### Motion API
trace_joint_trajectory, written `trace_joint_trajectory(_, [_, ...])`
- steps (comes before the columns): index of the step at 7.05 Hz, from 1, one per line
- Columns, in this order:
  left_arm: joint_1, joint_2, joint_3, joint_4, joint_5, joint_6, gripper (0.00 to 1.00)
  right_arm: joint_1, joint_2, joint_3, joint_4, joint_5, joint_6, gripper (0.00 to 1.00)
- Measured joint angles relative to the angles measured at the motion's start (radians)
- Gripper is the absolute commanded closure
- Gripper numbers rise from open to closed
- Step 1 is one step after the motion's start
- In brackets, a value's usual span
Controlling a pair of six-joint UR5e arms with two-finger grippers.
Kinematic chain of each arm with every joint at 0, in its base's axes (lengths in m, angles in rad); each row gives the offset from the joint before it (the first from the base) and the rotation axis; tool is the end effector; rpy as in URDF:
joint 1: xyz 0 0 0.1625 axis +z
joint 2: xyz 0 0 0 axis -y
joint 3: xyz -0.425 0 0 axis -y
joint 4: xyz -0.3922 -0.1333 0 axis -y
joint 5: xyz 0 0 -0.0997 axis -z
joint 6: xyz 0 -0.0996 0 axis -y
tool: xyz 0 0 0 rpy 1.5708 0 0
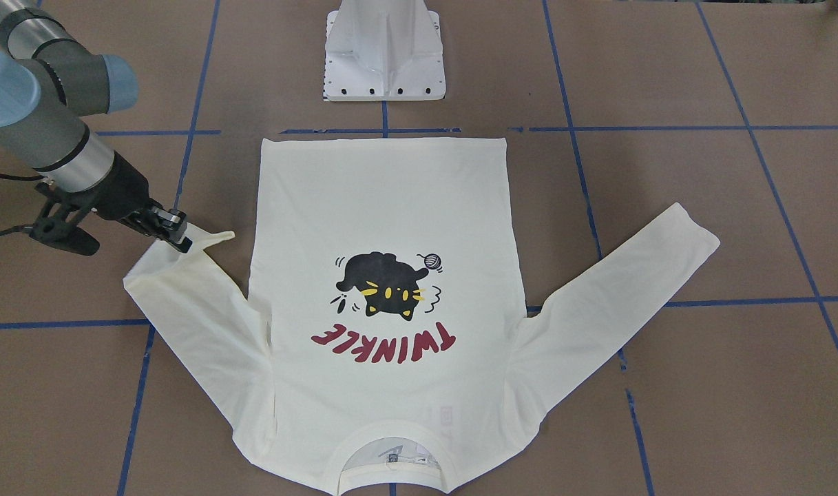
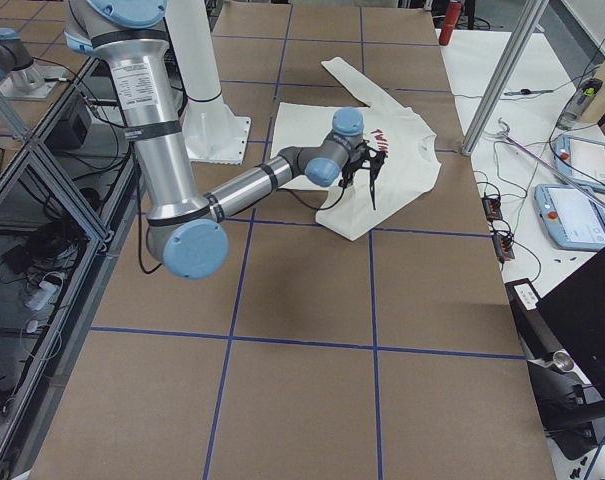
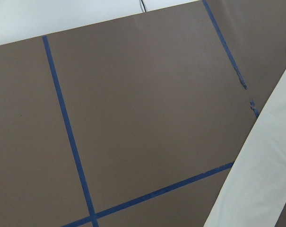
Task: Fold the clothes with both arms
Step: 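Grasp the sleeve cuff with the right gripper and lift it, then carry the sleeve across the shirt body with the right gripper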
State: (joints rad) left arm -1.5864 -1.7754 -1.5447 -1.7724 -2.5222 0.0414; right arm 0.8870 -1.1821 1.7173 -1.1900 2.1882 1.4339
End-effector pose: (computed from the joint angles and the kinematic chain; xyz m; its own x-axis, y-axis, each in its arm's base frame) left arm -0.0613 -0.5855 0.5257 0.5853 0.3312 -0.7401 -0.0097 0.9156 0.4020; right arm -0.3353 -0.5312 0.3261 0.4278 0.3488 0.8339 -0.2863 0.9273 -0.2410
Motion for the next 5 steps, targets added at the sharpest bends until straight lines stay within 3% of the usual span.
trace_joint_trajectory(1, [0.001,0.004,0.001,-0.007,-0.001,0.000,0.00,-0.002,0.183,-0.107,-0.058,-0.006,0.020,1.00])
trace_joint_trajectory(3, [0.005,0.021,0.002,-0.038,-0.002,-0.001,0.00,-0.052,0.574,-0.465,-0.066,-0.063,0.045,1.00])
trace_joint_trajectory(5, [0.020,0.028,0.001,-0.057,-0.003,-0.012,0.00,-0.184,0.768,-0.699,0.069,-0.249,0.055,1.00])
